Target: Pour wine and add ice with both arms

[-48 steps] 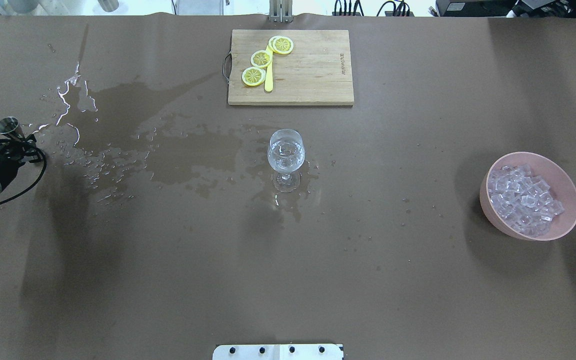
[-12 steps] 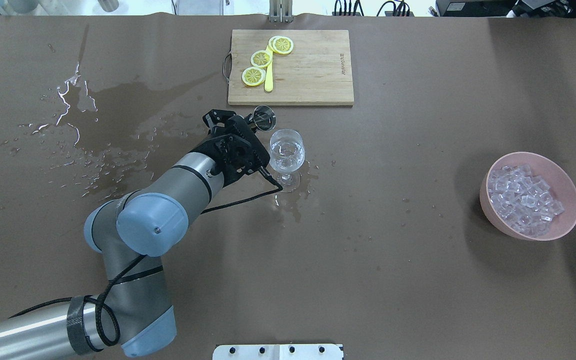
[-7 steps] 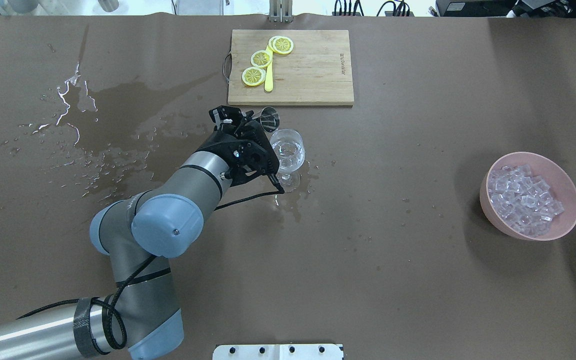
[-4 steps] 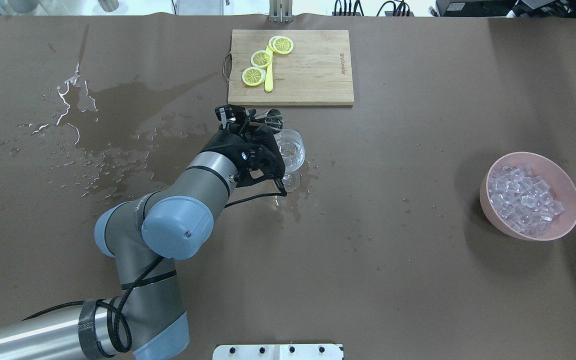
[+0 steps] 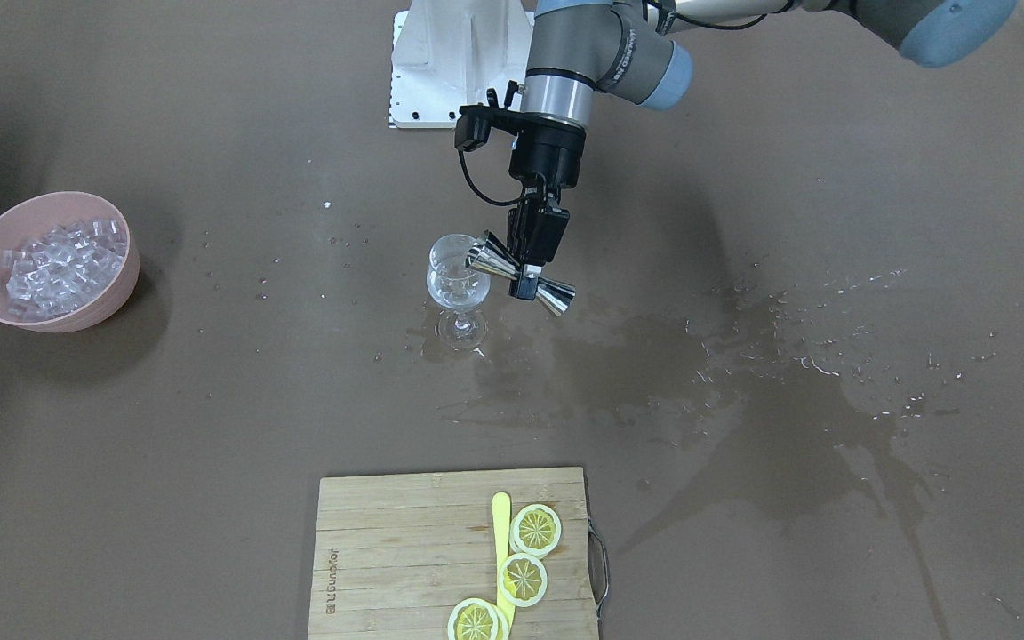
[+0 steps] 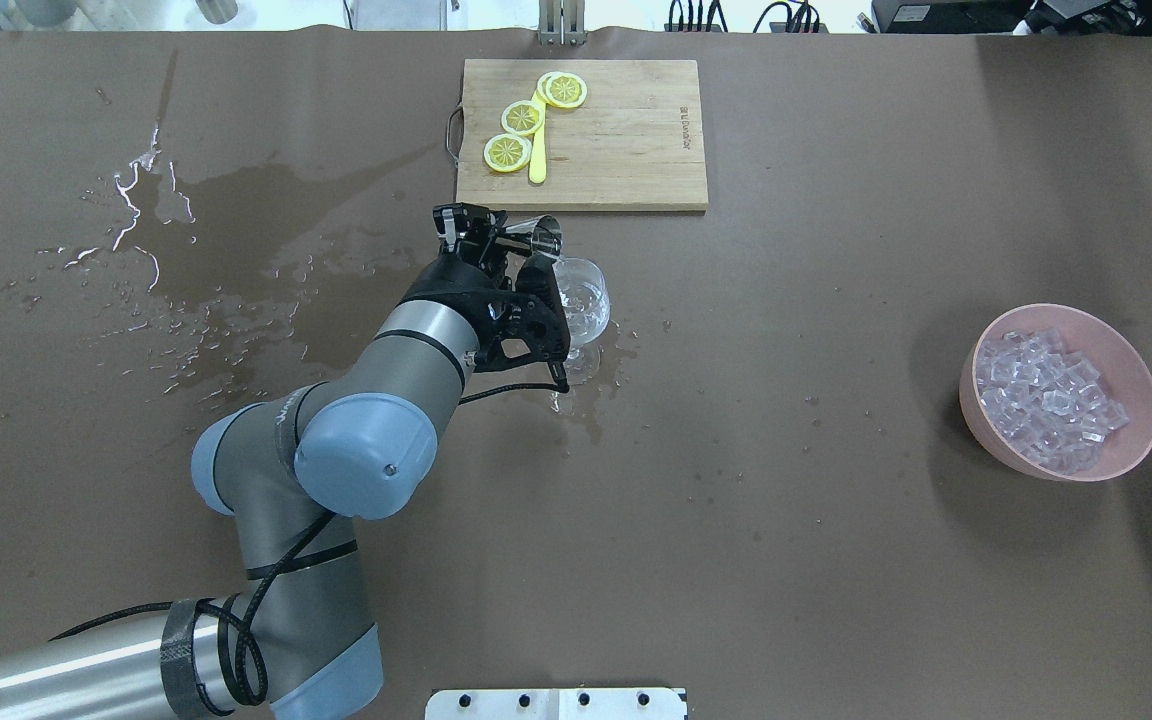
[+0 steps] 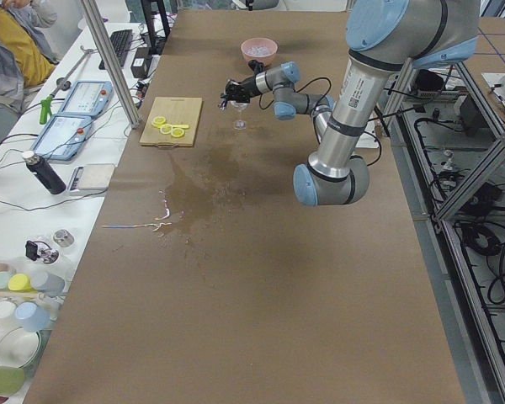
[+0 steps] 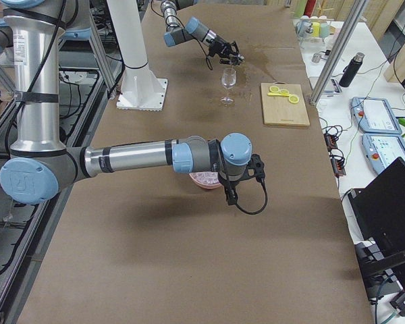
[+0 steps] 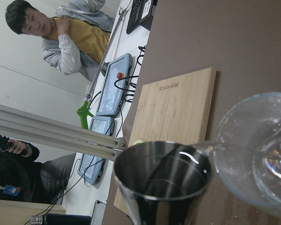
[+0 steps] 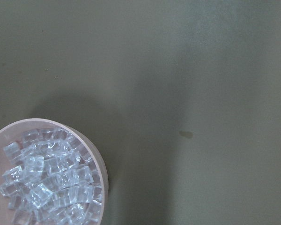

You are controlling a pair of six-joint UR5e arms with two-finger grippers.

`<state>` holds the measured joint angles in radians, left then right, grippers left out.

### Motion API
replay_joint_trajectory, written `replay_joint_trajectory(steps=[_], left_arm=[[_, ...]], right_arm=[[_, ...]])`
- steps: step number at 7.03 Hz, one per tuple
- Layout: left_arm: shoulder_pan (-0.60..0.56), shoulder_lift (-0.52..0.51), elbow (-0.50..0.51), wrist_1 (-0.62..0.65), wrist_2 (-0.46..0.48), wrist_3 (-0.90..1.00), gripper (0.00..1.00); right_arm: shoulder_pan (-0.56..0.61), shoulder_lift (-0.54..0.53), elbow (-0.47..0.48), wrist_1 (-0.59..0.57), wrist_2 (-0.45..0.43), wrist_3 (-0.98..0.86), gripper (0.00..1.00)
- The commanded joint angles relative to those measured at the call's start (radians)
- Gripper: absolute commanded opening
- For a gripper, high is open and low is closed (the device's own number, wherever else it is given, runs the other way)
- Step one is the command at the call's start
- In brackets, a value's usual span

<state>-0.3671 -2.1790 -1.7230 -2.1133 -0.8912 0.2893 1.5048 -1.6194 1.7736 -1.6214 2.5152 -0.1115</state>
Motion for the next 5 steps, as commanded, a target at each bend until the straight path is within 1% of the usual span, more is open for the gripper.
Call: replay_joint_trajectory(steps=[1,2,3,4,5], left_arm=[[0.0,-0.016,-0.004,0.064,0.034,0.03,0.0],[0.0,-0.015,-0.003,0.065,0.038,0.048,0.0],[0.028,-0.016,0.0,0.067,0.073,0.077,0.0],[0.036,-0.018,-0.001,0.067,0.086,0.099,0.0],[0.036,-0.027,-0.003,0.103,0.092,0.116,0.0]], right_arm=[[0.0,0.0,0.0,0.0,0.001,0.001,1.0],[0.0,0.0,0.001,0.0,0.001,0.001,1.0],[0.0,0.001,0.001,0.0,0.001,0.001,1.0],[0.0,0.001,0.001,0.0,0.004,0.001,1.0],[0.0,0.006,0.001,0.0,0.007,0.001,1.0]])
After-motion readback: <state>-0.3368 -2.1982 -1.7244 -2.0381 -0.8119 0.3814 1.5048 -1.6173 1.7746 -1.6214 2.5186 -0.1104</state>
